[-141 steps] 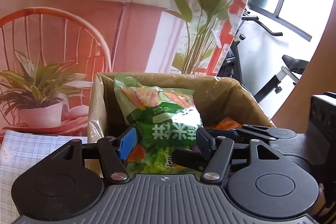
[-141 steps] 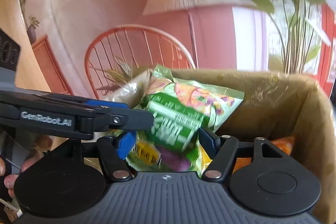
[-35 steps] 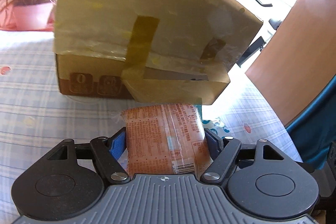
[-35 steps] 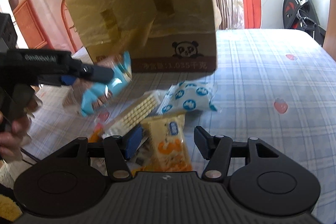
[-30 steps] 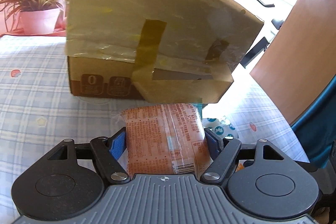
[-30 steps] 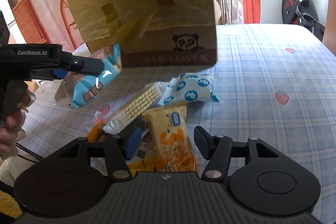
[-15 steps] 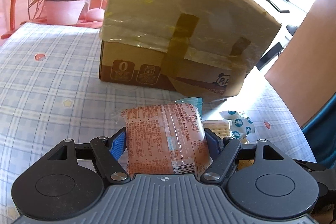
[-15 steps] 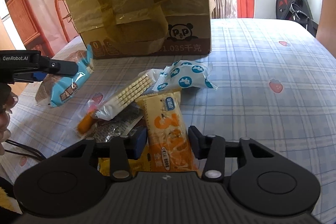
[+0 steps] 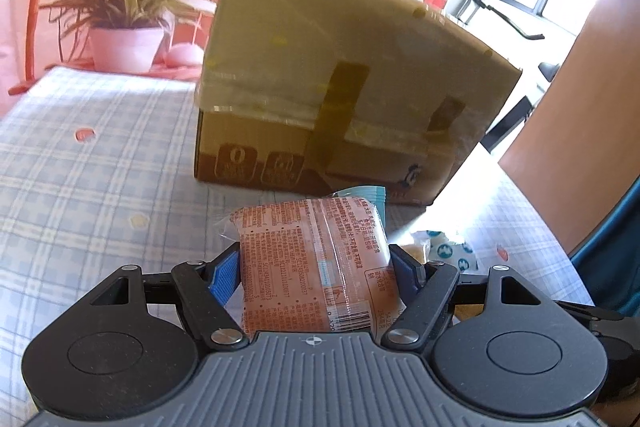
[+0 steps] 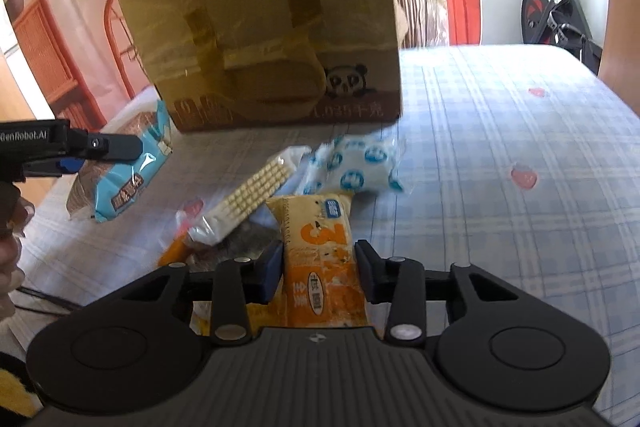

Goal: Organize snacks
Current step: 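Hold orange bread pack in left gripper while right gripper closes on yellow pastry pack, then lift both packs over the box and open both grippers to release them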

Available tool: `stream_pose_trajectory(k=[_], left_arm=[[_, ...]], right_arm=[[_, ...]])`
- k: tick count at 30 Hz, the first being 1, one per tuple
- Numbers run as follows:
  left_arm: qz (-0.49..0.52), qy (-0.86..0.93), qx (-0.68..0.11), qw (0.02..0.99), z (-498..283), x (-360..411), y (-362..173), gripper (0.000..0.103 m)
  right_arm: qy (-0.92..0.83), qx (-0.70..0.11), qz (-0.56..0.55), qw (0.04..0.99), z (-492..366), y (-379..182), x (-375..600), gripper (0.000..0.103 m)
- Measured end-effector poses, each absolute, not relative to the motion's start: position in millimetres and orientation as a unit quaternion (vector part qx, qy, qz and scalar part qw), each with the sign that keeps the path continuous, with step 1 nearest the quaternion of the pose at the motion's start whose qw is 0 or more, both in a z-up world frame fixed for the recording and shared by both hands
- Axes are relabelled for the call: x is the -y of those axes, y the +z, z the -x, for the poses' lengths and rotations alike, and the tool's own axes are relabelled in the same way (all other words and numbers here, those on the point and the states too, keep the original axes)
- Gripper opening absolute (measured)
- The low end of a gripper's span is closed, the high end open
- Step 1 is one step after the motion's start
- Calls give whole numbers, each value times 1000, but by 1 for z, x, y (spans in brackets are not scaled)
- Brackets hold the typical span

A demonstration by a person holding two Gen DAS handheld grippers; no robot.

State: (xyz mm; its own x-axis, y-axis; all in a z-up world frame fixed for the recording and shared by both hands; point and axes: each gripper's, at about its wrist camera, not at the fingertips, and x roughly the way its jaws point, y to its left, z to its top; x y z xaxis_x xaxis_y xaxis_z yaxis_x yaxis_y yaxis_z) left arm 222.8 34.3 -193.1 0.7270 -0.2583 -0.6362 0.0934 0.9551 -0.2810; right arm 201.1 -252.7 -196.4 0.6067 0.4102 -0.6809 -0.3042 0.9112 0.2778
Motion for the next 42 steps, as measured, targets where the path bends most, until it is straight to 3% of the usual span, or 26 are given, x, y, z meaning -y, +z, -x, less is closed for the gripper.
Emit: stream_pose_trajectory(k=[11,22,32,42], left_arm=[[113,-98,-328,933,-216,-37,-171,77],[100,-132,-244,955,-232,-32,-99,77],[86,-168,-205,960,-275,-16,-42,77],[81,-176,-203,960,-328,-7,-24,77]], right_arm=[[212,-348,-77,910,-205,-160,251,40],[237,-252,-81,935,-233,-86,248,40],[240,-179,-55,953,-283,-25,236,40],[220,-158,-22,962,-338,8,230,40]])
